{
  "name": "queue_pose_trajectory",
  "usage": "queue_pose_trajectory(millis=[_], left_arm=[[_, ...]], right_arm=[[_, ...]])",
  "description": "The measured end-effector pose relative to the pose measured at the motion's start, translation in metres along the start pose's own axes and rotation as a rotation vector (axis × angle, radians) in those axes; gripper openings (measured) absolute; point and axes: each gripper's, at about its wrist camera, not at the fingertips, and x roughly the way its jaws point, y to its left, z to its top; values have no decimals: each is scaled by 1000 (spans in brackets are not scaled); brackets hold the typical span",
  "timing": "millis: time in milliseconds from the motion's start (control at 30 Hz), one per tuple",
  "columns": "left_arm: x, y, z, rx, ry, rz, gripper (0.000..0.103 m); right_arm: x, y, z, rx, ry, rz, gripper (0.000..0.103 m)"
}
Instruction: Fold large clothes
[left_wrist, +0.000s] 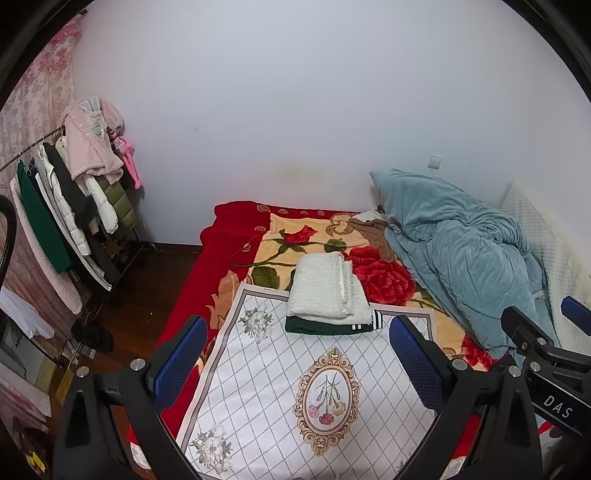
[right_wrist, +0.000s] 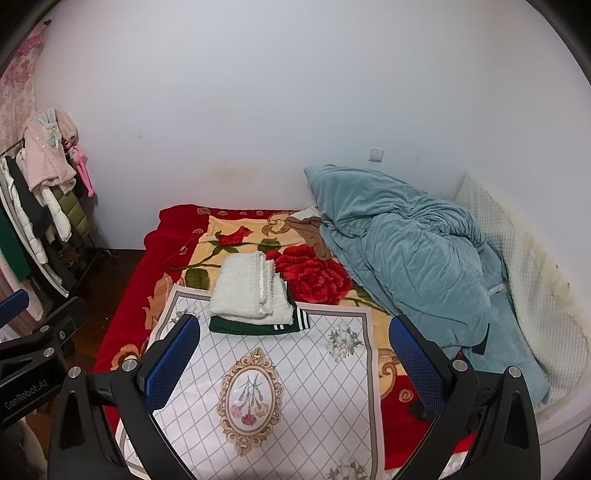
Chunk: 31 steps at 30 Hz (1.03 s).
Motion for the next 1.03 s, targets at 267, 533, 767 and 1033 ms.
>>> queue_pose_trajectory(millis=[267, 533, 767, 1033], left_arm=[[-2, 0, -2, -1, -3, -1, 100], [-5, -1, -1, -1, -6, -3, 100], [-4, -1, -2, -2, -5, 0, 100], [-9, -1, 3, -5, -3, 1, 100]], right_arm=[[-2, 0, -3, 1, -1, -2, 103], [-3, 0, -4, 1, -5, -3, 103], [-2, 0, -5, 1, -3, -1, 103], [-5, -2, -7, 7, -5, -3, 103]])
